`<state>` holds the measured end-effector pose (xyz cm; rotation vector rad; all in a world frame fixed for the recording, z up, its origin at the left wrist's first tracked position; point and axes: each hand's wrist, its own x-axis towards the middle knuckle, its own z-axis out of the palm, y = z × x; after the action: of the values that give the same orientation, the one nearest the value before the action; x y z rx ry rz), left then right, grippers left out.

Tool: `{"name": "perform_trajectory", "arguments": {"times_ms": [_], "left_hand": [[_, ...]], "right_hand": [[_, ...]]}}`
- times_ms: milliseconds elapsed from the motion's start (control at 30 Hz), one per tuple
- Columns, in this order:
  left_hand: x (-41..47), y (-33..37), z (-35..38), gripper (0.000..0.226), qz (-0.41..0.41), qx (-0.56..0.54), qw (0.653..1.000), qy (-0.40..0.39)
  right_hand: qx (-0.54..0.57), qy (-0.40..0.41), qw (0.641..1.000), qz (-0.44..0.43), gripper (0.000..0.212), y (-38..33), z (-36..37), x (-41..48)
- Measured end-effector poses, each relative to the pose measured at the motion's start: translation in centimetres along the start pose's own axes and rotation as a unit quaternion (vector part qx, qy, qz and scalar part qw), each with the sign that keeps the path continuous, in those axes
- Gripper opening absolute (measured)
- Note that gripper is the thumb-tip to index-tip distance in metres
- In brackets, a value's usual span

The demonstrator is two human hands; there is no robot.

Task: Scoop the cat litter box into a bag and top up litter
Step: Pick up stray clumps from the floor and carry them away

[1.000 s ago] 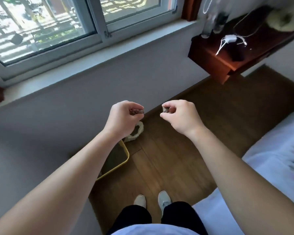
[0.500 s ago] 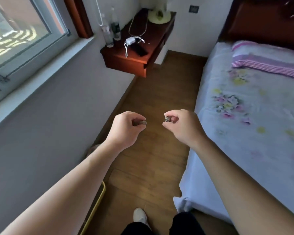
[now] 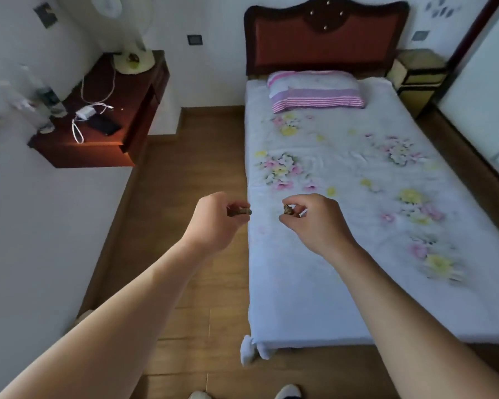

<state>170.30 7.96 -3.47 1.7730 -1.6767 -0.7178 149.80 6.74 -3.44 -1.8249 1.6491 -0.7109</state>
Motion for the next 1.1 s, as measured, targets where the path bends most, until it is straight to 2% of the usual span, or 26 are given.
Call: {"name": "perform_trajectory", "arguments": {"times_ms": [267, 467, 833, 1100], "left_hand": [[3.1, 10.4, 10.9, 0.014, 0.06, -0.037, 0.993, -0.094], [5.7, 17.1, 18.5, 0.013, 0.133, -0.042, 0.974, -0.181], [5.4, 31.5, 34.2, 0.012, 0.294, -0.052, 0.884, -0.36], [-0.4, 42.6, 47.3, 0.013, 0.369, -0.03, 0.827, -0.422]], "right_hand": [[0.009, 0.089, 0.993, 0.079, 0.025, 9.9, -10.6, -2.1], [0.001, 0.163, 0.974, 0.159, 0.026, 15.5, -16.9, -4.7], [-0.047, 0.302, 0.894, 0.327, 0.033, 24.8, -27.7, -13.2], [-0.04, 0.362, 0.84, 0.402, 0.033, 34.4, -35.7, -21.7]]}}
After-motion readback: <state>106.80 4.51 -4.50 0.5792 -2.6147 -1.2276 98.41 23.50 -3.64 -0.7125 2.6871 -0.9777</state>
